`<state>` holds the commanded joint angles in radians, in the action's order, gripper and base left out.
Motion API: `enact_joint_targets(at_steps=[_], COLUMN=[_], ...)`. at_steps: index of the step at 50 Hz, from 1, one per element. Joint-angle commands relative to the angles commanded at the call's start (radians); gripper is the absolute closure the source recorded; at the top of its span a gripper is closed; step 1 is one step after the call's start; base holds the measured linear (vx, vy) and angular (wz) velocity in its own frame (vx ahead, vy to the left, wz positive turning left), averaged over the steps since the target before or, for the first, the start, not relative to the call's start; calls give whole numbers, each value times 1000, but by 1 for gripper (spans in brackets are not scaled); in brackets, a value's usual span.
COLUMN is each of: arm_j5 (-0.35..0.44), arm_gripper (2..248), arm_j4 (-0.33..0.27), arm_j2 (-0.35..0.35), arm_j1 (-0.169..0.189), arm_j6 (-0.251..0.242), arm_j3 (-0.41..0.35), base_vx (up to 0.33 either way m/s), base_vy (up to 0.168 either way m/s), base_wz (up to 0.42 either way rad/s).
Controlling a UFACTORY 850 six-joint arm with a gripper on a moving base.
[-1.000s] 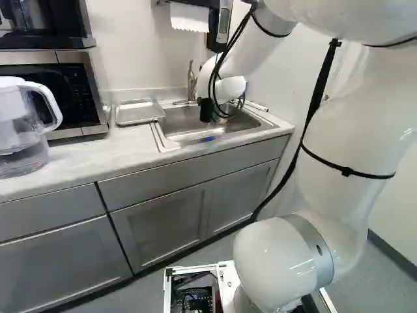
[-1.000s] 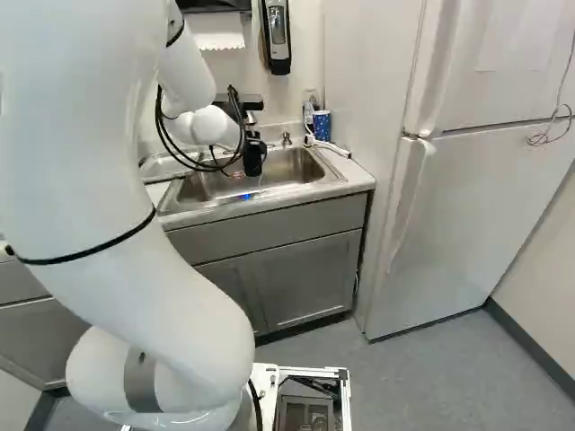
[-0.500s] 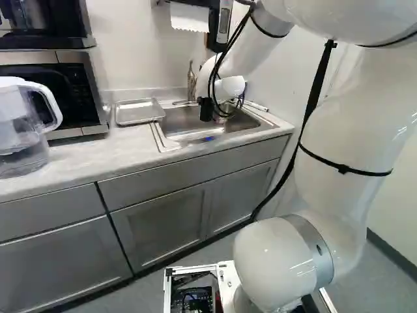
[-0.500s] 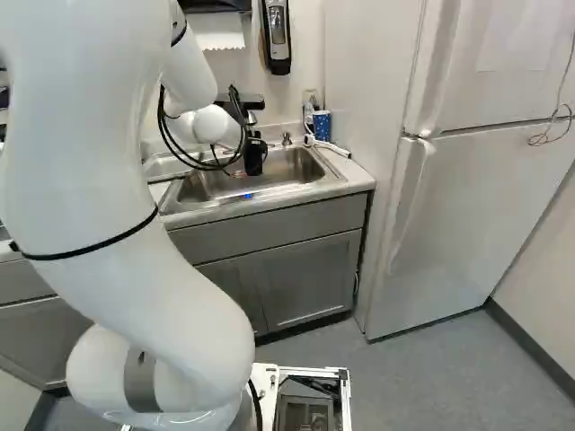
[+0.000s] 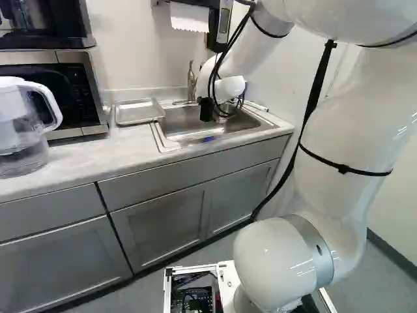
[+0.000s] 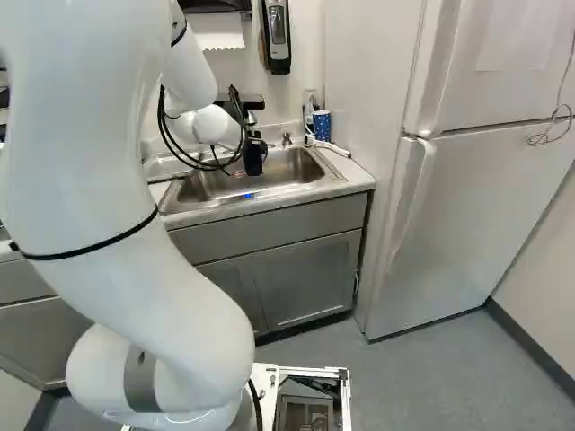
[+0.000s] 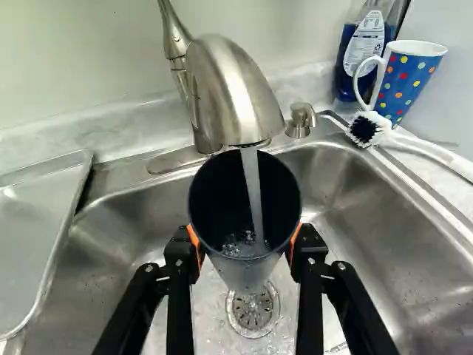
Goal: Rinse the cup and place it in the tray
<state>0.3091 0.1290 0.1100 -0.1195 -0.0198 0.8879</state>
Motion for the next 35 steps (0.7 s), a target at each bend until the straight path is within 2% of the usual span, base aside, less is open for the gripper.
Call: enact_joint_targets(at_steps=[35], arm_j5=[0], arm_gripper=[126], arm_j4=[0], arm_j2=[0], arm_j1=[0], arm_j6=[0], arm_j3=[0], base_vx=[0], base_vy=[0], base_wz=[0])
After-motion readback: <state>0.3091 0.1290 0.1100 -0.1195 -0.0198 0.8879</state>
